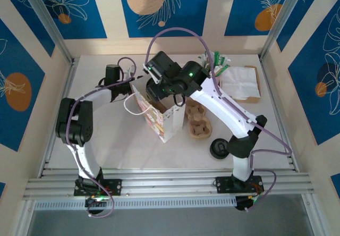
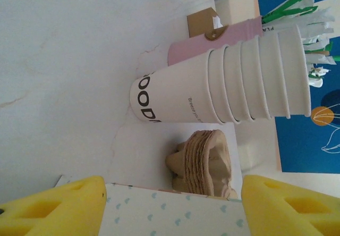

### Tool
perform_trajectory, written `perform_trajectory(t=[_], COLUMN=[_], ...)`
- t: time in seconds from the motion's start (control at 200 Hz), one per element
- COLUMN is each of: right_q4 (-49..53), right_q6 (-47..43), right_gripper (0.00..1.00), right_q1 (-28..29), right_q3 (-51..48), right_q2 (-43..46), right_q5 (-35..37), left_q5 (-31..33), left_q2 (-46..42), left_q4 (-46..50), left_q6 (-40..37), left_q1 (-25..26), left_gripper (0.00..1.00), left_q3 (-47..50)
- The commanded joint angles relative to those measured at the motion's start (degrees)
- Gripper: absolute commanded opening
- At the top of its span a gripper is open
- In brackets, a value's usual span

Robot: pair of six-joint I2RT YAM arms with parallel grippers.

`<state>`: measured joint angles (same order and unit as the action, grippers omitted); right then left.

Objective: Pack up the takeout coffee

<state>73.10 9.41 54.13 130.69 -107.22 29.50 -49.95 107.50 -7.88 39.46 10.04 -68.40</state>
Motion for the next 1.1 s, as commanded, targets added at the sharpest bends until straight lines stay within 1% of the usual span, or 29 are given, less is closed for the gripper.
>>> perform_trajectory(t=[0.0, 0.105, 0.245, 0.37, 0.535, 0.705, 0.88, 1.095], right_q4=[3.0, 4.7, 5.78, 6.51, 7.31, 7.63, 7.72, 8.26], right_q6=[-0.11, -0.48, -1.01, -1.06, -1.75, -2.04, -2.2, -2.77], right_gripper=[0.64, 0.64, 0.64, 0.64, 0.64, 0.64, 0.63, 0.62], right_q1=[0.02, 0.51, 0.54, 0.28, -0.07, -0.6, -1.51, -2.33], right_q3=[-0.35, -0.38, -1.16, -1.19, -1.84, -2.62, -3.68, -4.16], right_q2=[-0.96, -1.48, -2.18, -2.96, -3.67, -3.79, -3.84, -4.54], right_q5=[-1.35, -1.54, -2.22, -2.73, -3.23, -3.92, -4.26, -5.39], left_q5=[0.08, 5.86, 13.22, 18.69, 24.42, 26.22, 24.56, 27.65], left_q2=[-3.07, -5.87, -9.65, -12.82, -16.6, -19.76, -23.39, -26.91], left_q4=[3.26, 7.9, 13.5, 19.8, 28.15, 33.26, 36.06, 40.85], left_q6=[-4.34, -6.6, -7.56, -8.44, -10.7, -12.0, -13.29, -16.59], left_q1=[0.19, -0.43, -1.32, -2.22, -2.66, -3.01, -3.01, -3.01], left_gripper=[0.69, 0.71, 0.75, 0.79, 0.85, 0.89, 0.96, 0.99], left_q3=[0.75, 0.84, 0.4, -0.62, -2.65, -4.08, -3.89, -4.61])
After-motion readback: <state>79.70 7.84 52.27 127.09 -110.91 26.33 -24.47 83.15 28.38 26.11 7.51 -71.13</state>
